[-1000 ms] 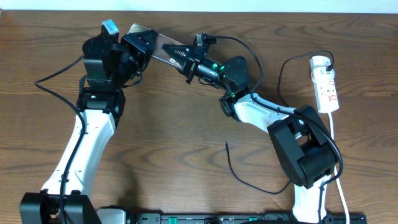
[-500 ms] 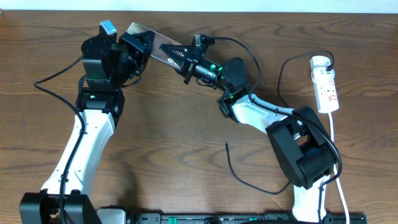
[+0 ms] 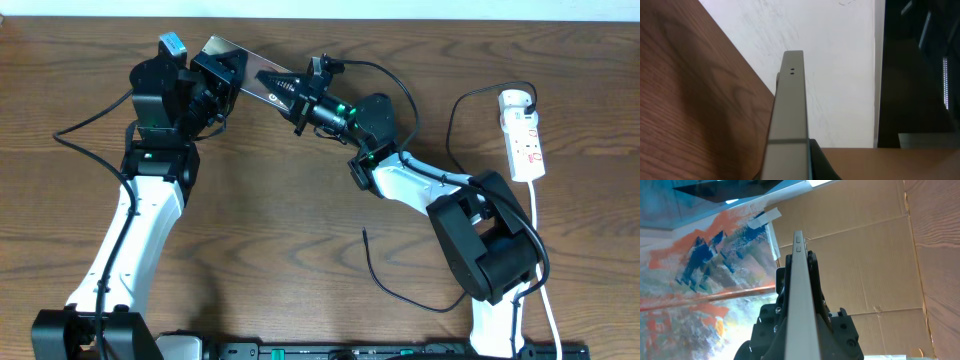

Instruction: Plug charger to phone and switch on socket

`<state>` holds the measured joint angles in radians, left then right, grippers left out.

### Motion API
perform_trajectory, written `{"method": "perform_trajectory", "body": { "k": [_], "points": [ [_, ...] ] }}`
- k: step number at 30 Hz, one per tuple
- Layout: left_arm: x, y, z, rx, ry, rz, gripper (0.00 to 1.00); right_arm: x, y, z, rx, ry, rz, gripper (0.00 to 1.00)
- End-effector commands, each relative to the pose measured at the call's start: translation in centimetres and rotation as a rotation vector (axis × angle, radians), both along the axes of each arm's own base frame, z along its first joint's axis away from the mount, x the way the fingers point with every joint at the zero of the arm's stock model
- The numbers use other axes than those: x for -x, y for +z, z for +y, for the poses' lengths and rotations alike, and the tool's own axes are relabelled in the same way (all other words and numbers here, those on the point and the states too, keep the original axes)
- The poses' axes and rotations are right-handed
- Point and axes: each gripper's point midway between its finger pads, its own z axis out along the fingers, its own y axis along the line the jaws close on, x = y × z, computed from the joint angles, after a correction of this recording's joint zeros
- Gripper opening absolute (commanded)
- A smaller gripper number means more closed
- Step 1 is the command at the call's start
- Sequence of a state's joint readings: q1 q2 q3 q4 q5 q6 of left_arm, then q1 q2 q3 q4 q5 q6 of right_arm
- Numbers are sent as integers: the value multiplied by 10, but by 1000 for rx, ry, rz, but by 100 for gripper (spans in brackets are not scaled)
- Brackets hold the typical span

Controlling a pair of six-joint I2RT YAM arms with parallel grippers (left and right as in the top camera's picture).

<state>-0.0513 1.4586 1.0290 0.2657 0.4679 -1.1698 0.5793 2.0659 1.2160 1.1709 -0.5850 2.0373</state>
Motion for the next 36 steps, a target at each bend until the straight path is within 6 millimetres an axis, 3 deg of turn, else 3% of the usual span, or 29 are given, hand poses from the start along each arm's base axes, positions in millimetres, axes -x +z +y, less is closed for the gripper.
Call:
{"method": "perform_trajectory", "body": {
  "k": [1,13,18,29,34,36],
  "points": [
    [-5,0,-4,-53,-15,-28,8,60,14,36,15,224,-87,1],
    [-5,0,-3,-72,-12,-37,7,63,14,39,16,234,-88,1],
    [-5,0,-3,-71,-12,-37,7,63,14,39,16,234,-88,13],
    [-5,0,-3,-72,-12,-37,7,62,14,38,16,232,-88,19],
    [-5,0,-3,-71,-12,-37,7,62,14,38,16,232,-88,30],
    [-5,0,-3,-71,-12,-37,7,62,14,38,16,232,-88,30]
  ]
}}
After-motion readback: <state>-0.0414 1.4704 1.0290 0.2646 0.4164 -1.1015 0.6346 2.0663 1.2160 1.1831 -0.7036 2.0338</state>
